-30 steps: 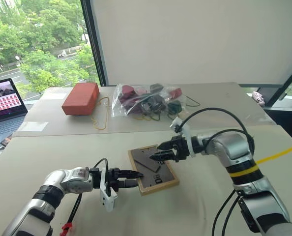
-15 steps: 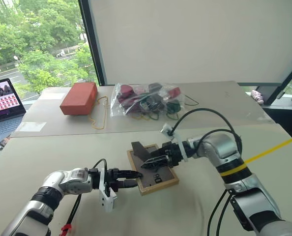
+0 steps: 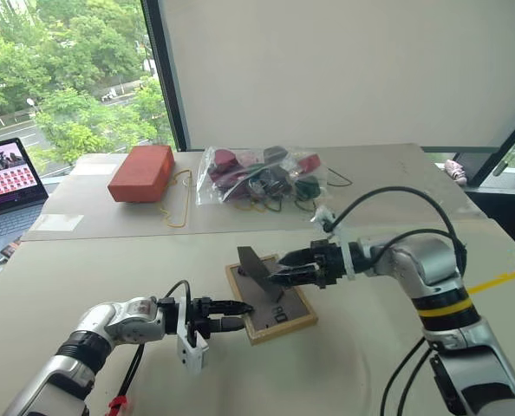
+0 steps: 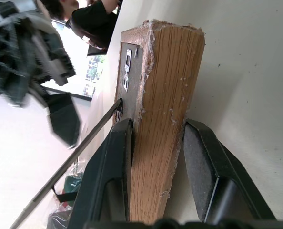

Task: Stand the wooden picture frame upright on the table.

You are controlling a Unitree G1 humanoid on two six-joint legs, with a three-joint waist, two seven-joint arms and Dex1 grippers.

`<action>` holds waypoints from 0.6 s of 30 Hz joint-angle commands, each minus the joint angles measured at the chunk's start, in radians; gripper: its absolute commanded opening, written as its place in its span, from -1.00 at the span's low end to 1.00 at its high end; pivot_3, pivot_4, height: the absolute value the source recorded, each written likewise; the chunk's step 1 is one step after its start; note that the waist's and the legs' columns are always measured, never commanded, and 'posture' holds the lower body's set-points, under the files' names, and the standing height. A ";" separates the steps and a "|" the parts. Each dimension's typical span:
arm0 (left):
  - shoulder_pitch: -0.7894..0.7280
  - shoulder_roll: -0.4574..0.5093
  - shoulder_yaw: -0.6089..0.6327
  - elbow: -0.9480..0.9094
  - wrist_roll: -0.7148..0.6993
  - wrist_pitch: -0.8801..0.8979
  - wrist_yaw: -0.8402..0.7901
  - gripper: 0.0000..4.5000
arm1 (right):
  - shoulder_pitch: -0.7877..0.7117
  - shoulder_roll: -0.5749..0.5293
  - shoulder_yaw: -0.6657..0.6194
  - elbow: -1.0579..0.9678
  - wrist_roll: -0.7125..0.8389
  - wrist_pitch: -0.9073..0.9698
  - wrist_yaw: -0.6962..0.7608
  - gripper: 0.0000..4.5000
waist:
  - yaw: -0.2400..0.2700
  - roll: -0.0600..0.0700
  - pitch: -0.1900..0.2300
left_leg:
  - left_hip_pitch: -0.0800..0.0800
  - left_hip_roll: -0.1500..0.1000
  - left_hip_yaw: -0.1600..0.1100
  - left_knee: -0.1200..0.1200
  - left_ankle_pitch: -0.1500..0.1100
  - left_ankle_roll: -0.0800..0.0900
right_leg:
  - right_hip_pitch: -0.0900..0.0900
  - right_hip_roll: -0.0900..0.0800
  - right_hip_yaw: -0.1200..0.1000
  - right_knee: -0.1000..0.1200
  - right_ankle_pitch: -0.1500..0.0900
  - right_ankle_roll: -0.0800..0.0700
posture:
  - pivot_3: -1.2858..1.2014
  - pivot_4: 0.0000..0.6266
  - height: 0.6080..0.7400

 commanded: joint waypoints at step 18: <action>0.005 0.043 -0.039 -0.003 -0.287 -0.020 -0.091 -0.49 | 0.403 -0.169 0.102 -0.147 -0.899 -1.615 -0.429 0.99 | -0.019 -0.002 0.002 | 0.002 0.000 0.004 0.000 0.001 -0.001 | 0.002 0.000 0.002 -0.008 0.000 0.000 | 0.03 -0.52 1.00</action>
